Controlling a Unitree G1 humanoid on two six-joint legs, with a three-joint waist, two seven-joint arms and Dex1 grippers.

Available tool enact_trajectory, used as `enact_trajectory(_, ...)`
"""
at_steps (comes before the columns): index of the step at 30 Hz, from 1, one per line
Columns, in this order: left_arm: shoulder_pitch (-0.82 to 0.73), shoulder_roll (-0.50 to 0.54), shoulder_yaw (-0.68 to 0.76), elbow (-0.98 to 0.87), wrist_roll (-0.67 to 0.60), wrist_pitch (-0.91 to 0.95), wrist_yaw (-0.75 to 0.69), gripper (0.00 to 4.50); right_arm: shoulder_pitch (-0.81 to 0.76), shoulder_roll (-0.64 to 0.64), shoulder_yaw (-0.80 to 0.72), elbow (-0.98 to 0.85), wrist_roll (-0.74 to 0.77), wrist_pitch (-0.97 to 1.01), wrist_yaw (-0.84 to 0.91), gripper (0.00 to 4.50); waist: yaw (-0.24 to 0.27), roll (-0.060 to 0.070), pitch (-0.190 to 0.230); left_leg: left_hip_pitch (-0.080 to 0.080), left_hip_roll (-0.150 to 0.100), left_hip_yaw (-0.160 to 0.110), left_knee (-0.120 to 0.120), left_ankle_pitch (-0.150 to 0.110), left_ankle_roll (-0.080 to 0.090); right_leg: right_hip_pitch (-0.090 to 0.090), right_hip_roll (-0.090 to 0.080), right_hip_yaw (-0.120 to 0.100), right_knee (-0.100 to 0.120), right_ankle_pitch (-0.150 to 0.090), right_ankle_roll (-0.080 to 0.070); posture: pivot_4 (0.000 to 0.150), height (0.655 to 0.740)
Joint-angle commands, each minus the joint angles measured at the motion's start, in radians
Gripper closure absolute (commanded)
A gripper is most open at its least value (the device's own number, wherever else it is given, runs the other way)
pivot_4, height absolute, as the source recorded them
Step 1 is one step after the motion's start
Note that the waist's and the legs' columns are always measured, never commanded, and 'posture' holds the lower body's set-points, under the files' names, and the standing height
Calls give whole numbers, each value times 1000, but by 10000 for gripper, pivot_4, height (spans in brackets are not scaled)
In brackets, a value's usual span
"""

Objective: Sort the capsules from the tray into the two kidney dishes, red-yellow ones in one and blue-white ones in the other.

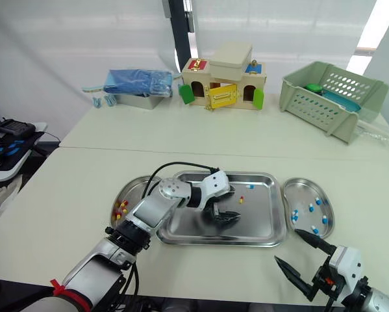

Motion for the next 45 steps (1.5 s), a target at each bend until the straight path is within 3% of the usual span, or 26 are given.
enact_trajectory(1, -6, -24, 20, 2, 5, -20, 8, 241, 1, 0, 1, -36, -2, -12, -20, 0, 0, 0, 0, 0, 0, 0, 0, 0, 0, 0, 0, 0, 0, 0, 0, 1500, 7400)
enact_trajectory(5, -9, -38, 26, 22, 12, -29, 21, 241, -6, -5, 7, -45, -1, -4, -36, 0, -1, 0, 0, 0, 0, 0, 0, 0, 0, 0, 0, 0, 0, 0, 0, 1500, 7400)
enact_trajectory(9, -9, -45, 26, 33, 23, -32, 33, 12398, -7, -10, 11, -52, 2, 1, -50, 0, 0, 0, 0, 0, 0, 0, 0, 0, 0, 0, 0, 0, 0, 0, 0, 1500, 7400)
enact_trajectory(20, -11, -72, 30, 55, 42, -34, 50, 12398, 1, -14, 18, -70, 1, 9, -71, 0, 0, 0, 0, 0, 0, 0, 0, 0, 0, 0, 0, 0, 0, 0, 0, 1500, 7400)
enact_trajectory(23, -8, -73, 31, 55, 45, -33, 52, 17787, 0, -14, 18, -70, -1, 8, -74, 0, 0, 0, 0, 0, 0, 0, 0, 0, 0, 0, 0, 0, 0, 0, 0, 1500, 7400)
enact_trajectory(26, -5, -70, 29, 57, 52, -39, 54, 27381, 0, -13, 19, -70, -1, 6, -77, 0, 0, 0, 0, 0, 0, 0, 0, 0, 0, 0, 0, 0, 0, 0, 0, 1500, 7400)
enact_trajectory(35, -2, -72, 34, 61, 59, -45, 62, 27381, 2, -10, 22, -61, -3, -5, -78, 0, 0, 0, 0, 0, 0, 0, 0, 0, 0, 0, 0, 0, 0, 0, 0, 1500, 7400)
enact_trajectory(36, -2, -72, 34, 62, 60, -46, 62, 30974, 0, -12, 21, -63, -2, -2, -80, 0, 0, 0, 0, 0, 0, 0, 0, 0, 0, 0, 0, 0, 0, 0, 0, 1500, 7400)
enact_trajectory(45, 3, -73, 37, 65, 68, -56, 65, 30974, -8, -15, 20, -61, -2, 2, -82, 0, 0, 0, 0, 0, 0, 0, 0, 0, 0, 0, 0, 0, 0, 0, 0, 1500, 7400)
